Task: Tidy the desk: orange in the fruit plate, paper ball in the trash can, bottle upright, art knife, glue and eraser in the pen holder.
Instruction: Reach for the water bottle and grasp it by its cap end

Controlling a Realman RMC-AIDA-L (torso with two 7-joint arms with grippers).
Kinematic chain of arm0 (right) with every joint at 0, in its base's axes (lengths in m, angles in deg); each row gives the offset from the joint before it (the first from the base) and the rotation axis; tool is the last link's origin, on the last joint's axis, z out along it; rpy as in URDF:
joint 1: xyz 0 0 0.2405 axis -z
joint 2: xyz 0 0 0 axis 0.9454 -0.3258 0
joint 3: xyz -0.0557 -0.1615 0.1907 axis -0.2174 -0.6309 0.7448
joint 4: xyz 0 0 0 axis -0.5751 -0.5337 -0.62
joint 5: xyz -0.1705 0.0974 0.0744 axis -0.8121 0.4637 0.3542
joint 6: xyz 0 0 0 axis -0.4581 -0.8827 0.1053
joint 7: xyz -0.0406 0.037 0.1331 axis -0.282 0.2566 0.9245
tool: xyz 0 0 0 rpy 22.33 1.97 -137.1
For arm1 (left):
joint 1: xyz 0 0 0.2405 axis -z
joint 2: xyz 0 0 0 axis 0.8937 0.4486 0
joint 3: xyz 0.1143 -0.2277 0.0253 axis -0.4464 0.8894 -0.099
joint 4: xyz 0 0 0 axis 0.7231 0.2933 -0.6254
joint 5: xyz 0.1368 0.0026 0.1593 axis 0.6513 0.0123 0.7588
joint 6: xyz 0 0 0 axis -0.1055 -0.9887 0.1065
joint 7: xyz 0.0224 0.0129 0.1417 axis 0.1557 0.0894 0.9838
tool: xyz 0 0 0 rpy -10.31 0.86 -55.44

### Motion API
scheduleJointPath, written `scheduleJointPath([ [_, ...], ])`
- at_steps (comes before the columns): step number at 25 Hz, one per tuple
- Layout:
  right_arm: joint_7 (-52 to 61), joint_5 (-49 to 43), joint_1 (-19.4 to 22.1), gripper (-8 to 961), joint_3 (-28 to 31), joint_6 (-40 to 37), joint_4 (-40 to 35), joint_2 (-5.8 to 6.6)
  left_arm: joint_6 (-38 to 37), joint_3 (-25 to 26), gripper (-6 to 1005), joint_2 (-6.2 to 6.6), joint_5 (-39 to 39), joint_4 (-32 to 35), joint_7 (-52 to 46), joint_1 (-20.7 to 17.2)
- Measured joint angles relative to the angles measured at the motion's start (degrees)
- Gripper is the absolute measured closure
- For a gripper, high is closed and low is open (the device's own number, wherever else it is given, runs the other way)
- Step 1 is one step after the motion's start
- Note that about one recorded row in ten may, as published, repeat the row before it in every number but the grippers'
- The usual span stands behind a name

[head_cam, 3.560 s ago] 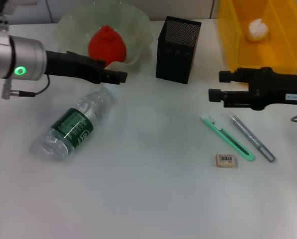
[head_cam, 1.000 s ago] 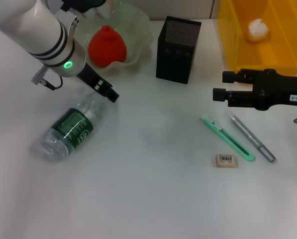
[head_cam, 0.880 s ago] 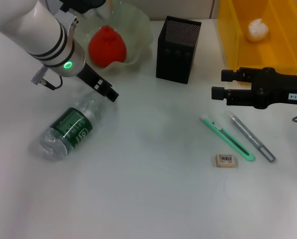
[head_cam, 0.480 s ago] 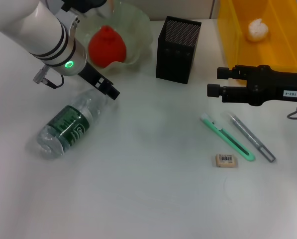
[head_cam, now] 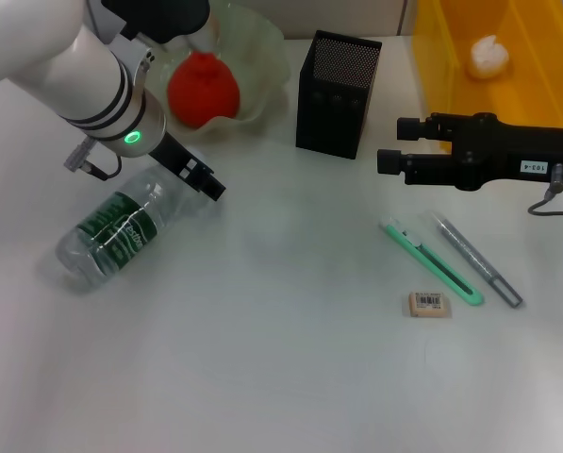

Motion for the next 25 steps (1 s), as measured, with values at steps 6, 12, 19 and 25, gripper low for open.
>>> scheduleJointPath([
  [6, 0.0, 0.0, -0.2, 204, 0.0, 0.0, 0.0, -0.12, 1.7, 0.0, 229, 0.00, -1.5, 0.0, 0.5, -0.1],
  [12, 0.0, 0.0, -0.3, 206, 0.2, 0.0, 0.0, -0.17, 2.1, -0.7, 229, 0.00, -1.4, -0.1, 0.7, -0.1],
  [19, 0.0, 0.0, -0.3, 207, 0.2, 0.0, 0.0, -0.18, 2.1, -2.0, 296, 0.00, -1.6, -0.1, 1.6, -0.4],
  [25, 0.0, 0.0, -0.3, 208, 0.2, 0.3, 0.0, -0.18, 2.1, -2.9, 395, 0.00, -2.4, 0.0, 3.0, -0.6],
])
